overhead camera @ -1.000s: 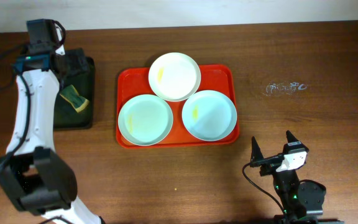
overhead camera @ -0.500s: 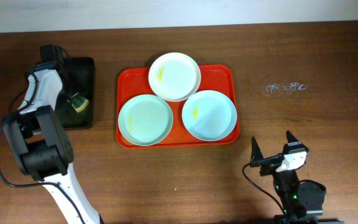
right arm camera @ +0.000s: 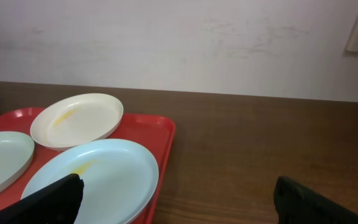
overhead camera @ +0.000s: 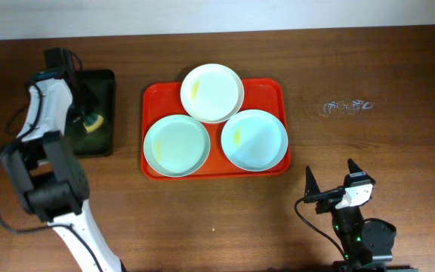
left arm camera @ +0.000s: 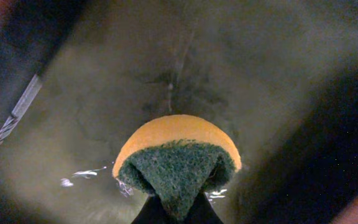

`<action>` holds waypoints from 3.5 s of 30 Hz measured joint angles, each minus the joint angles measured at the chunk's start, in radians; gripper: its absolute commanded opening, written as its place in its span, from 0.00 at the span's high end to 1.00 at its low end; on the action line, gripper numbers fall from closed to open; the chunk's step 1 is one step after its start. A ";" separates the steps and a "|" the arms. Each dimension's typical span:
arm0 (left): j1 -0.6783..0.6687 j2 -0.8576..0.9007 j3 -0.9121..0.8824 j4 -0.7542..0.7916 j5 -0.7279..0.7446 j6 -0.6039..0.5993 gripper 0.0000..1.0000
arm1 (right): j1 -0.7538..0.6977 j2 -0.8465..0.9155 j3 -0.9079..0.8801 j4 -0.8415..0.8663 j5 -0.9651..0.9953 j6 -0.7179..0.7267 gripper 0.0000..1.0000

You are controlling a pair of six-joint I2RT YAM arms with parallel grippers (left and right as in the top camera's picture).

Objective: Clean dirty plates on tray and stack at the side

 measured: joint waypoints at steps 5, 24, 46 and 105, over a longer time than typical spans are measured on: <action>0.000 -0.305 0.052 0.000 -0.007 0.000 1.00 | 0.000 0.000 0.000 0.000 0.000 0.000 0.01; -0.249 -0.497 -0.180 -0.167 0.288 0.072 1.00 | 0.000 0.000 0.000 0.000 0.000 0.000 0.01; -0.284 -0.569 -0.336 -0.024 0.239 -0.026 0.01 | 0.000 0.000 0.000 0.000 0.000 0.000 0.01; -0.164 -0.669 -0.332 -0.175 0.210 -0.030 0.01 | 0.585 2.206 1.654 -0.681 -0.053 0.240 0.73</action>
